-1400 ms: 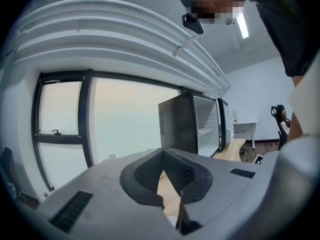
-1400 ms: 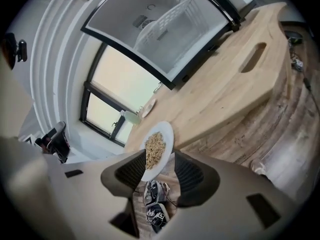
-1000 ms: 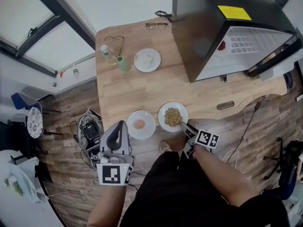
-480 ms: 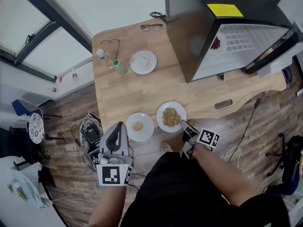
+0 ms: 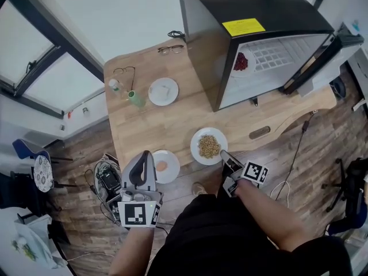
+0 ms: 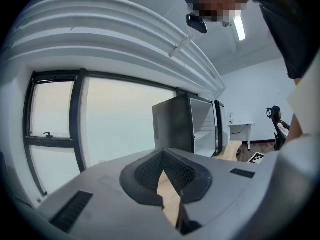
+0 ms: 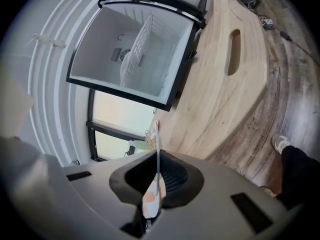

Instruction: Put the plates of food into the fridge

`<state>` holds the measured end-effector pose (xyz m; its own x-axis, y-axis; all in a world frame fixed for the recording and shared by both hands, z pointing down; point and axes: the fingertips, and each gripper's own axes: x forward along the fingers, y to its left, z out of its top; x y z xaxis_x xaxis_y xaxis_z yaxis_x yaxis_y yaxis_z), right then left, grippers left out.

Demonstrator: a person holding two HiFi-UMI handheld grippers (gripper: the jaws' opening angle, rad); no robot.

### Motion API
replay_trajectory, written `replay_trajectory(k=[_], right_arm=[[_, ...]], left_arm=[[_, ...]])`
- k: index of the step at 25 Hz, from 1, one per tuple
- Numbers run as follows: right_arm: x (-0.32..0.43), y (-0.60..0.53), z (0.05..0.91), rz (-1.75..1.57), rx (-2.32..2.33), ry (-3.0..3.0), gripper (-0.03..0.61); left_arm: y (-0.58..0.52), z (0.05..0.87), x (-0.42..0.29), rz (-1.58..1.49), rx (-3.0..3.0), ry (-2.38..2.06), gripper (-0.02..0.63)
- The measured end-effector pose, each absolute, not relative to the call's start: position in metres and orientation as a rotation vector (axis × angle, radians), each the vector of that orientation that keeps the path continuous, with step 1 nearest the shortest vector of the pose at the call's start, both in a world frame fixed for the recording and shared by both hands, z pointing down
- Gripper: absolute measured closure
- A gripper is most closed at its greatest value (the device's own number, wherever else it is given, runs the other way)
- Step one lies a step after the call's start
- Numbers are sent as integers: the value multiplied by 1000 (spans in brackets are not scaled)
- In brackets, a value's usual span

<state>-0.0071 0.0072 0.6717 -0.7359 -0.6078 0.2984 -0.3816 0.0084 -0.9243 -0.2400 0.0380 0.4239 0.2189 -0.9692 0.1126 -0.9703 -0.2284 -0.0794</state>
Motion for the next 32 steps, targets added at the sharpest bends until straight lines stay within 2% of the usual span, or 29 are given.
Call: replay_trajectory(k=[32], right_arm=[[134,-81,557,-1492,-1174,1980,546]], left_arm=[[-64,359,-148,28,2643,-1838,609]])
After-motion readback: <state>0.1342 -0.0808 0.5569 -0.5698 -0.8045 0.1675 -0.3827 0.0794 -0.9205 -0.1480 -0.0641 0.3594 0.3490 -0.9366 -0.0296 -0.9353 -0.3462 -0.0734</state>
